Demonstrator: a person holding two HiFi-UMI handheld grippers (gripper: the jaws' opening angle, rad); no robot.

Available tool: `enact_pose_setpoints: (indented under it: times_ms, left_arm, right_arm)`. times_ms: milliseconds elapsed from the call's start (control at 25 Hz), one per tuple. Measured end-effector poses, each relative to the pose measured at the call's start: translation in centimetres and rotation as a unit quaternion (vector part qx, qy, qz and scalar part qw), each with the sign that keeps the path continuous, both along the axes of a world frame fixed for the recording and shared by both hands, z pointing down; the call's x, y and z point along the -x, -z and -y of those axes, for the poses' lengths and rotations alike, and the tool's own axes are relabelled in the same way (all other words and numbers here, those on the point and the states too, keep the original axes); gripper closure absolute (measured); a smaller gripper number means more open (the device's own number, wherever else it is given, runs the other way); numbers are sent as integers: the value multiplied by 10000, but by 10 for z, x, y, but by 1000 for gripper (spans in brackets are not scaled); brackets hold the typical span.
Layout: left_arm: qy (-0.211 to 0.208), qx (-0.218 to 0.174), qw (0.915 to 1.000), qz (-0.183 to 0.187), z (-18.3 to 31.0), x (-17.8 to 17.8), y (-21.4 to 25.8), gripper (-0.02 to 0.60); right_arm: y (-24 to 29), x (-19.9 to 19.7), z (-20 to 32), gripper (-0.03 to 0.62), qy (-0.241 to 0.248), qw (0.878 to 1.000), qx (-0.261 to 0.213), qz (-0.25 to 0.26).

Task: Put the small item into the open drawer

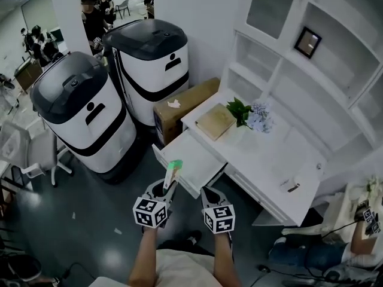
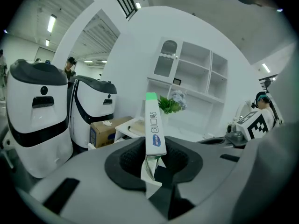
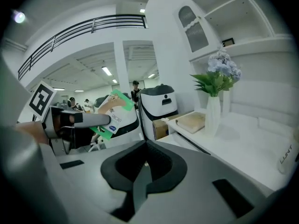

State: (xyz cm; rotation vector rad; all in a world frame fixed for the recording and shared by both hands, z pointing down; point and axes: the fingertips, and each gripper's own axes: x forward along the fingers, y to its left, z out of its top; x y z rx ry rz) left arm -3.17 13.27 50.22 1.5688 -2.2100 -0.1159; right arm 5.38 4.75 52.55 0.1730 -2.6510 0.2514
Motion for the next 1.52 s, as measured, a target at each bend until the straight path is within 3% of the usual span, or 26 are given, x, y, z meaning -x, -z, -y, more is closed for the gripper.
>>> enact_pose_setpoints:
  times_ms: [80,240,400,520,720,920,1320,1520]
  left_arm:
    - [44,-60,10000,-28,10,12,-2,477]
    - [8,-178,9996,-224,33,39,-15,477]
    - [-353,-146,9988,-306,68,67,-20,479]
    - [-787,-267,9959,-346,98,98,-11,477]
    - [-1555,-76,9875,-265,138,149,-2,477]
    - [-2120,108,9769,-265,163,163,-9,477]
    - [-3534,548,9338,-136,191,179,-44,477]
    - [-4302,886,8983,-67,197,174,-69,477]
  right_arm:
    - [-4,8,6,569,100,9998,-142,-98]
    - [-20,25,11,569,364,9939,-873,-559]
    - [-25,54,34,569,80,9981,-404,-454]
    - [-27,81,61,569,-198,9944,-761,-713]
    - [-22,124,86,569,-627,9942,-573,-654]
    - [-25,134,103,569,-969,9934,-208,-579]
    - [-58,150,112,569,-1721,9815,425,-716]
    - [-67,136,123,569,-2360,9668,694,-697]
